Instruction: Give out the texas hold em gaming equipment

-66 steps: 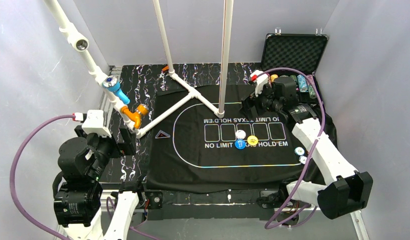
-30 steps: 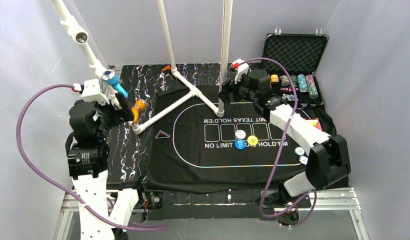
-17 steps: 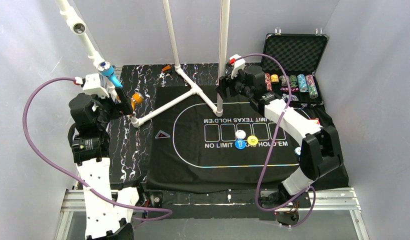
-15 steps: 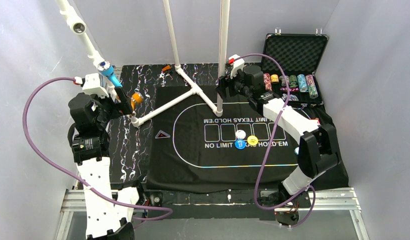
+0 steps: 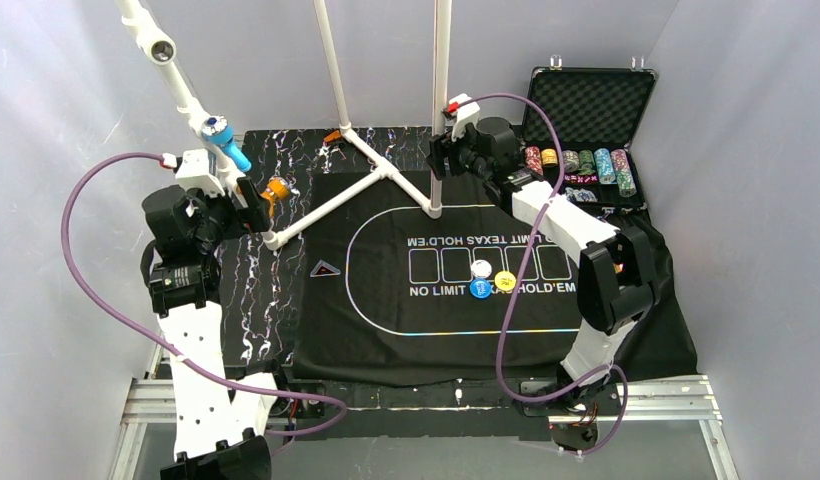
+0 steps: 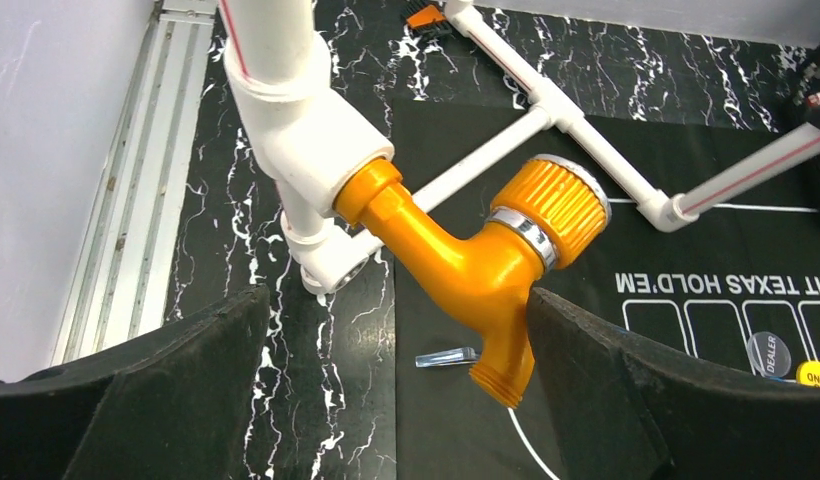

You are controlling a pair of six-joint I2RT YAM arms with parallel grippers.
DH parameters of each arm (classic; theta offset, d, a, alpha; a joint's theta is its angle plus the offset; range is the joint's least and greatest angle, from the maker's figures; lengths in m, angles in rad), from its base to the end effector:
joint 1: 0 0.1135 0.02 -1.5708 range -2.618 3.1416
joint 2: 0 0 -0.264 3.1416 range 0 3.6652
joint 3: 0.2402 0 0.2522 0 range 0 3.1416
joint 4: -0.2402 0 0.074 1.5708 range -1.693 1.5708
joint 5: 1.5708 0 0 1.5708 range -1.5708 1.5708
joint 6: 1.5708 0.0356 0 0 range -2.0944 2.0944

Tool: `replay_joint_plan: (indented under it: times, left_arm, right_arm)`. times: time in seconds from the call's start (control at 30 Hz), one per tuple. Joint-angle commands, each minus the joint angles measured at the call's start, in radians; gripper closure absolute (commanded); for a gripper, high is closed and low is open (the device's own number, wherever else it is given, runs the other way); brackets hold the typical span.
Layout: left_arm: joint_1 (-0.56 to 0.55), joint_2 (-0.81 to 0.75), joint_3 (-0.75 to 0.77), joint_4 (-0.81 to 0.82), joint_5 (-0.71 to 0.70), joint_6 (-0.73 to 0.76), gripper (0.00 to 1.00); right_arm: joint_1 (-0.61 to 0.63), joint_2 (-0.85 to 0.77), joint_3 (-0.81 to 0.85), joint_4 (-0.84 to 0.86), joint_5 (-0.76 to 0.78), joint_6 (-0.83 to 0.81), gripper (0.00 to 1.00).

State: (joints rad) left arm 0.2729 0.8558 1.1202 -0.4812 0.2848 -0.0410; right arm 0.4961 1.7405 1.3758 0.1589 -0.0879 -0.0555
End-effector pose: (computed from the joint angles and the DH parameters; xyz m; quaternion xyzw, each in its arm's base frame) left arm 0.1696 0.0371 0.4115 -0.0328 0.7760 -0.0381 0.6287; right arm 0.3696 0.2036 0.3200 -0.2378 0.7384 0.1710 0.6074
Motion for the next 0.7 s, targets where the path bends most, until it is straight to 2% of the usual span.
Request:
replay_joint_plan:
  times: [0.0, 0.57, 0.67]
  left_arm:
    - [0.006, -0.018, -0.025, -0.043, 0.079, 0.037, 0.01]
    - [0.007, -0.071, -0.045, -0.163, 0.235, 0.169, 0.01]
    - [0.006, -0.092, -0.05, -0.189, 0.278, 0.197, 0.01]
  right_arm:
    - [0.004, 0.049, 0.087, 0.058, 0.038, -0.029, 0.23]
    - [0.004, 0.162, 0.255, -0.004, 0.036, -0.029, 0.22]
    - [0.003, 0.163, 0.262, -0.011, 0.033, -0.03, 0.15]
